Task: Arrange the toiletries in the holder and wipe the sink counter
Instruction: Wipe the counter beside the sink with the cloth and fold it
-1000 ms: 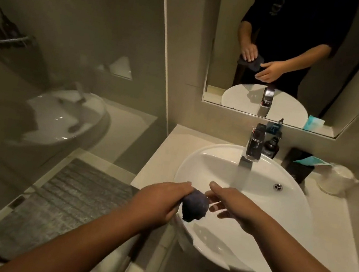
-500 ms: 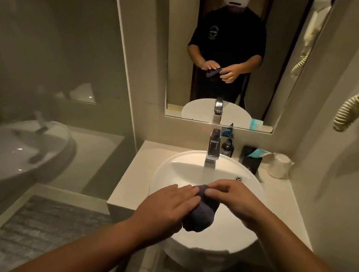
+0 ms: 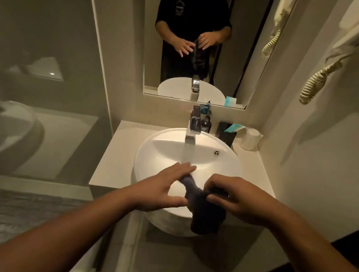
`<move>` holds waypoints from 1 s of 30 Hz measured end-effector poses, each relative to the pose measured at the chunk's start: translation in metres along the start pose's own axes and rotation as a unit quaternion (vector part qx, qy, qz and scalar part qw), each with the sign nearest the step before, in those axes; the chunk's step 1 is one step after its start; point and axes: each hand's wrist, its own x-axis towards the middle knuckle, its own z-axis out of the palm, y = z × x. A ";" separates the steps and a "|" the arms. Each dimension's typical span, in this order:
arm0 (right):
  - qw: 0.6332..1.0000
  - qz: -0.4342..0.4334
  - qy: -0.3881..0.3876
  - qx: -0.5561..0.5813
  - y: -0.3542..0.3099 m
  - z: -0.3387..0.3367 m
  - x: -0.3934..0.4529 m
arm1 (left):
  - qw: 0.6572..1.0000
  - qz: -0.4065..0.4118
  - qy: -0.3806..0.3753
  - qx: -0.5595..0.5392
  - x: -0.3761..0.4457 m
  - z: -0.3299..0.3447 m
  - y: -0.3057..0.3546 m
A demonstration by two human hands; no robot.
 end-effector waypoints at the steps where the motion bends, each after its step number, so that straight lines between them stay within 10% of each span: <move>1: 1.000 0.003 -0.011 -0.003 0.000 0.001 -0.005 | 1.000 0.018 -0.021 0.010 0.001 0.000 0.001; 30: 0.960 0.231 0.040 0.151 0.159 0.113 0.104 | 0.965 -0.249 0.054 0.060 0.085 0.088 -0.100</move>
